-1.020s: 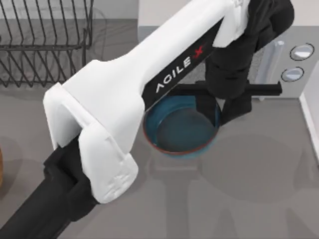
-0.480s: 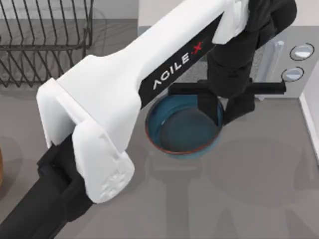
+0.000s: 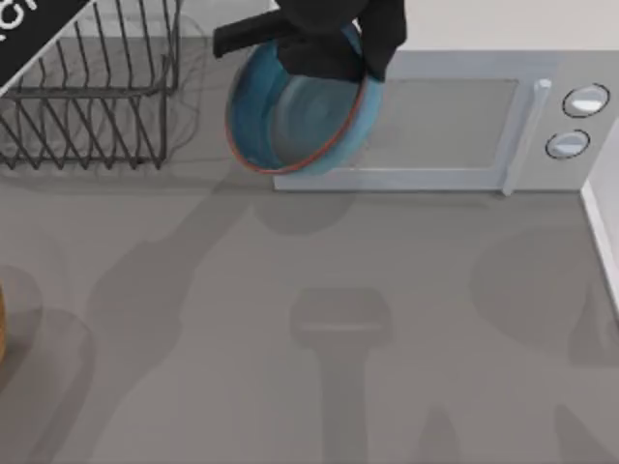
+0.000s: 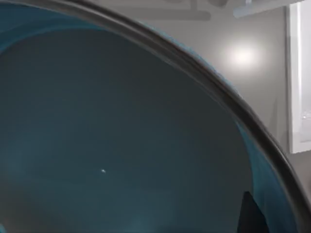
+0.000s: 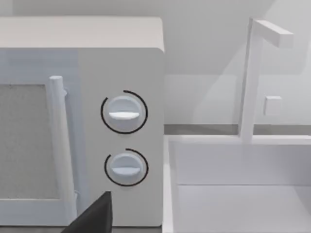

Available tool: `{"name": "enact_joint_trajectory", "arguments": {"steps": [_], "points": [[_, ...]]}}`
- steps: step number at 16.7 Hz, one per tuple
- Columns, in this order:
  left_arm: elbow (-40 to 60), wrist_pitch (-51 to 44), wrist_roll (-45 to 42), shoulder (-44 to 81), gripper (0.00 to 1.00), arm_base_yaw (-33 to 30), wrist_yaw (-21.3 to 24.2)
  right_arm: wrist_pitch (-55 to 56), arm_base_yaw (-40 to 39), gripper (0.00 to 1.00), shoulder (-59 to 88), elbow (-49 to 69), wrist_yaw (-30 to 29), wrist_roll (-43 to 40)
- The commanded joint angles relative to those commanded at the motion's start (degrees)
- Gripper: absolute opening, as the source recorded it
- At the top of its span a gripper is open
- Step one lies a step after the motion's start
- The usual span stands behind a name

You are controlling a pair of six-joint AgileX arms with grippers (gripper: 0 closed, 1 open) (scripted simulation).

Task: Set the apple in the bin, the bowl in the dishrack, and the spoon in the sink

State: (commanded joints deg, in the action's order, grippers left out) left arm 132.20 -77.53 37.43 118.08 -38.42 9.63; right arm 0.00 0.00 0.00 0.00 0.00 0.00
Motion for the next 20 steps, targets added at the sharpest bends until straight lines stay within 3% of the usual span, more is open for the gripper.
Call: {"name": "enact_joint_trajectory", "arguments": {"steps": [12,16,20], "points": [[-55.5,54.49,-30.0,-57.62,0.0,40.08,2.84,0.0,0.0,1.0,0.0,0.0,0.0,0.0],[-66.42,63.16,-36.8,-65.81,0.0,47.43,2.38,0.0,0.0,1.0,0.0,0.0,0.0,0.0],[-68.4,64.61,-38.15,-67.07,0.0,48.8,2.23,0.0,0.0,1.0,0.0,0.0,0.0,0.0]]}}
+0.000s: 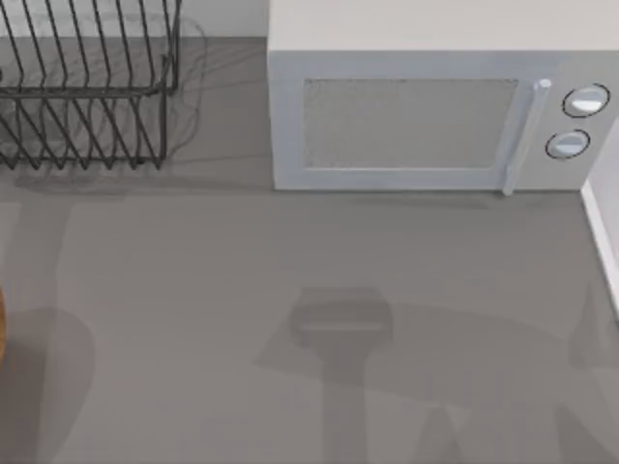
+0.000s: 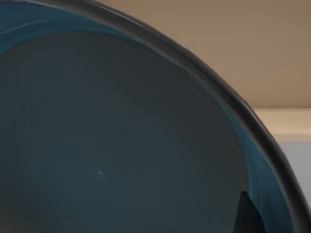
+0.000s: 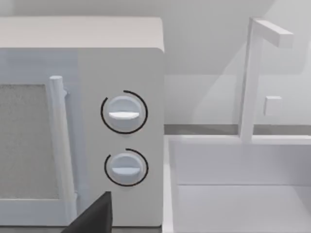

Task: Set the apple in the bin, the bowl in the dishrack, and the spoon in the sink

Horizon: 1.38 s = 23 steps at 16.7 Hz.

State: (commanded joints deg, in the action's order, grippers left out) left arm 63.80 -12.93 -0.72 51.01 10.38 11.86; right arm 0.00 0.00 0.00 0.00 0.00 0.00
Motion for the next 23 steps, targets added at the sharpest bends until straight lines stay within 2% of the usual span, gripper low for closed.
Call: {"name": "enact_joint_trajectory", "arguments": {"steps": [5,8,11,19,23], "points": [[0.03,0.57,-0.03,0.98,0.0,-0.3,-0.21,0.0,0.0,1.0,0.0,0.0,0.0,0.0],[-0.57,5.98,-0.06,6.53,0.0,-1.05,-0.77,0.0,0.0,1.0,0.0,0.0,0.0,0.0],[-1.69,16.25,-0.09,15.62,0.0,-2.07,-1.59,0.0,0.0,1.0,0.0,0.0,0.0,0.0],[-7.01,50.98,-0.12,41.39,0.0,-4.94,-4.28,0.0,0.0,1.0,0.0,0.0,0.0,0.0],[-10.4,59.73,-0.17,48.81,0.0,-6.37,-5.63,0.0,0.0,1.0,0.0,0.0,0.0,0.0]]}}
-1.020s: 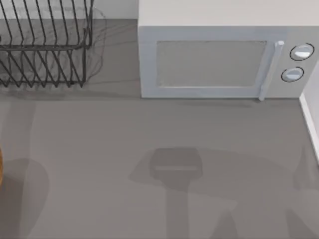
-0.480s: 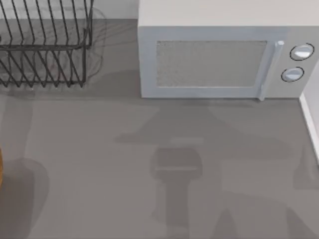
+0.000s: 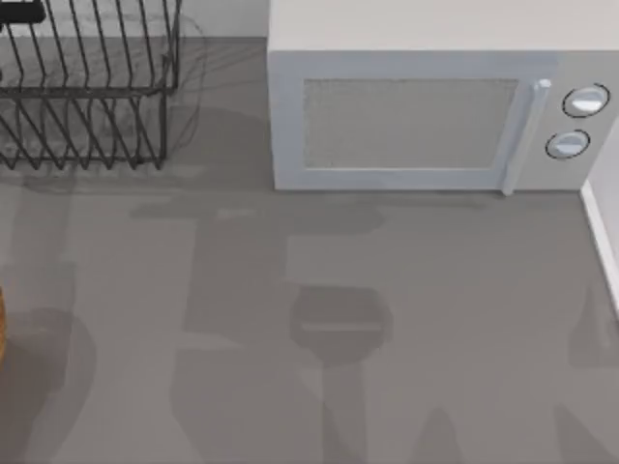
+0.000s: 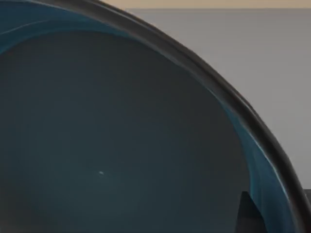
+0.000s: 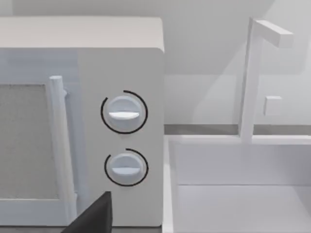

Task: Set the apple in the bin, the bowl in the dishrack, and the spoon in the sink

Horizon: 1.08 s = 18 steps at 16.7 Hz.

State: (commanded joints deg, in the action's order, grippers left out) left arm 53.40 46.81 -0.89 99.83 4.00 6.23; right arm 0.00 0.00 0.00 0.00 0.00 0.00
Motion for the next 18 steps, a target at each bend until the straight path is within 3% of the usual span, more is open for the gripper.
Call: {"name": "enact_joint_trajectory", "arguments": {"steps": [5,18], "points": [[-0.48,0.77,-0.01,0.75,0.0,-0.18,-0.18,0.0,0.0,1.0,0.0,0.0,0.0,0.0],[-0.48,0.77,-0.01,0.75,0.98,-0.18,-0.18,0.0,0.0,1.0,0.0,0.0,0.0,0.0]]}}
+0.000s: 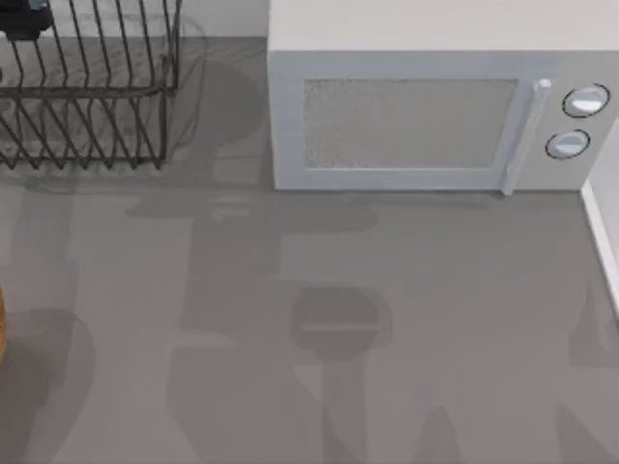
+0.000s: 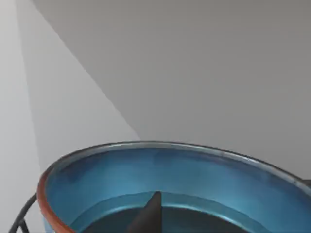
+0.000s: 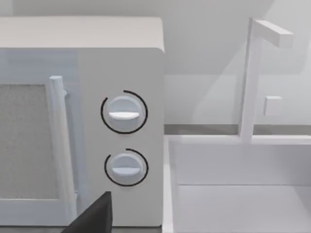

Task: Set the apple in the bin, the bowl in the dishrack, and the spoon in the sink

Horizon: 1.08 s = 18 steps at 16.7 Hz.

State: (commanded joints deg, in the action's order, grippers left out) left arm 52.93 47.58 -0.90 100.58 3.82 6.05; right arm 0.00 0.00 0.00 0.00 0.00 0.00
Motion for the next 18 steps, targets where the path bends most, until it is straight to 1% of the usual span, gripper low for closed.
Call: {"name": "enact_joint_trajectory", "arguments": {"steps": [1,10,12,15,18], "points": [[0.0,0.0,0.0,0.0,1.0,0.0,0.0,0.0,0.0,1.0,0.0,0.0,0.0,0.0],[-0.01,-0.04,0.0,-0.05,1.0,0.1,0.0,0.0,0.0,1.0,0.0,0.0,0.0,0.0],[-1.4,-1.31,0.04,-1.45,1.0,-0.01,-0.15,0.0,0.0,1.0,0.0,0.0,0.0,0.0],[-5.92,-5.4,0.14,-7.79,1.0,-0.44,-0.68,0.0,0.0,1.0,0.0,0.0,0.0,0.0],[-11.93,-10.75,0.26,-19.26,1.0,-0.92,-1.39,0.0,0.0,1.0,0.0,0.0,0.0,0.0]]}}
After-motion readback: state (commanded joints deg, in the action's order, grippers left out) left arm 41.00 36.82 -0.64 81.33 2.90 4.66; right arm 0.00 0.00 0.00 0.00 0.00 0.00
